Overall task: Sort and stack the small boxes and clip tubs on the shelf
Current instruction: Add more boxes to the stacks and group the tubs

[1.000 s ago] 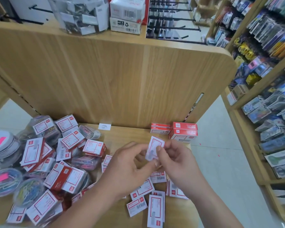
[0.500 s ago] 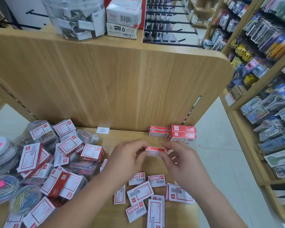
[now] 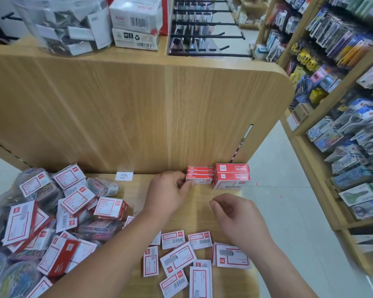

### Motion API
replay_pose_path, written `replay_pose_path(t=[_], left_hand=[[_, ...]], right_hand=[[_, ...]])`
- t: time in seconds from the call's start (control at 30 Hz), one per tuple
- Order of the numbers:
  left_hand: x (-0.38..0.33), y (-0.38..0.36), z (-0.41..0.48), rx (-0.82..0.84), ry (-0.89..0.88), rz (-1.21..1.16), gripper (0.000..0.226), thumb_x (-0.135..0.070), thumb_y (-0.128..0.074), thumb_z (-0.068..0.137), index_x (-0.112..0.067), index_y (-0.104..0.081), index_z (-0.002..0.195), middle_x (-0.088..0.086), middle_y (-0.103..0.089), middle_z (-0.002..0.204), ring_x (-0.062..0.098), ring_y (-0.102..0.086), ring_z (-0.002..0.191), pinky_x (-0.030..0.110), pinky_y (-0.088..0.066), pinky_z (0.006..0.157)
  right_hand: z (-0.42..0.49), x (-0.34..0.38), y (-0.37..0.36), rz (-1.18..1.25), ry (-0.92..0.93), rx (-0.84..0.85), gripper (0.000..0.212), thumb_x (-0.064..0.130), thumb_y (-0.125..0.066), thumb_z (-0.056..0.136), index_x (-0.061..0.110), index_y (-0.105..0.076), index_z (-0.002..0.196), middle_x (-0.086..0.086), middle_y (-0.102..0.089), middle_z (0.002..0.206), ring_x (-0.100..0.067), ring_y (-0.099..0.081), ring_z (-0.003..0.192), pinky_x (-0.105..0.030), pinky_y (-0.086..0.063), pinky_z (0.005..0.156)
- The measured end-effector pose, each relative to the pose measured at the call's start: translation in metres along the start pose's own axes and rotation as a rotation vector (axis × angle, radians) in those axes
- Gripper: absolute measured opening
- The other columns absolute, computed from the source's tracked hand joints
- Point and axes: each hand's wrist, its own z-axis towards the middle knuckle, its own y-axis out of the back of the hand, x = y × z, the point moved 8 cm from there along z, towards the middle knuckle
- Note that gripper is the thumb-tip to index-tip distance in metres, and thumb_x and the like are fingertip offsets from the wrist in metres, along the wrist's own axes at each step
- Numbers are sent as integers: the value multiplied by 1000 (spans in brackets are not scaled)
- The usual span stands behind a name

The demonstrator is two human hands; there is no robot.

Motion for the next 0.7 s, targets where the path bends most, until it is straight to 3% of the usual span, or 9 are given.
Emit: replay_pose_path(t=[0.1, 0.27, 0.33, 0.4, 0.47, 0.53, 0.63, 0.7], left_hand=[[-9, 0, 0, -6, -59, 85, 29, -37, -77, 84, -16, -65, 69, -6, -61, 61, 20, -58, 62, 36, -49, 58], [-16, 1, 0, -2, -92, 159, 41, -36, -76, 85, -25, -44, 61, -10, -44, 59, 23, -54, 62, 31, -38, 56], [-16, 6, -1, 21, -96, 133, 33, -36, -76, 85, -22, -53, 66, -10, -50, 62, 20, -54, 64, 32, -43, 59], [-17, 17, -15, 76, -128, 99, 10, -32, -75, 85, -23, -70, 85, -9, -59, 76, 17, -60, 71, 34, -52, 67], [-16, 26, -40, 196, -144, 88, 18, -35, -71, 84, -25, -73, 98, -10, -61, 85, 14, -62, 77, 36, -55, 71], [-19, 36, -69, 312, -160, 121, 28, -51, -65, 83, -27, -71, 97, -13, -59, 87, 9, -59, 83, 35, -54, 74], [-20, 37, -109, 473, -196, 310, 52, -75, -51, 77, -32, -68, 101, -16, -53, 95, 5, -48, 98, 30, -45, 77], [-17, 31, -127, 513, -214, 404, 49, -72, -52, 76, -32, -66, 102, -16, -50, 100, 9, -46, 104, 29, -40, 79]], right_hand=[[1, 3, 1, -63, 10, -4, 16, 46, -61, 94, 34, -72, 92, 19, -69, 76, -4, -65, 75, -35, -56, 69], [-2, 7, -1, -78, 26, 31, 17, 46, -60, 94, 34, -72, 97, 20, -70, 82, -3, -66, 79, -35, -58, 71], [-5, 7, -4, -47, 33, 80, 19, 44, -63, 92, 33, -73, 104, 18, -71, 87, -3, -66, 83, -36, -58, 77], [-12, 9, -12, -47, 62, 204, 26, 43, -67, 90, 31, -73, 112, 16, -68, 94, -2, -64, 88, -32, -56, 83], [-20, 12, -22, -127, 106, 305, 33, 47, -72, 86, 31, -72, 114, 13, -59, 93, -5, -60, 88, -30, -53, 81], [-25, 14, -29, -199, 136, 345, 34, 48, -74, 82, 32, -73, 113, 12, -52, 91, -9, -57, 89, -30, -51, 79], [-28, 18, -34, -218, 148, 312, 25, 42, -75, 83, 35, -76, 107, 12, -51, 92, -11, -57, 93, -34, -53, 80], [-29, 18, -34, -212, 128, 258, 18, 40, -75, 84, 37, -77, 102, 12, -53, 93, -9, -58, 93, -34, -53, 77]])
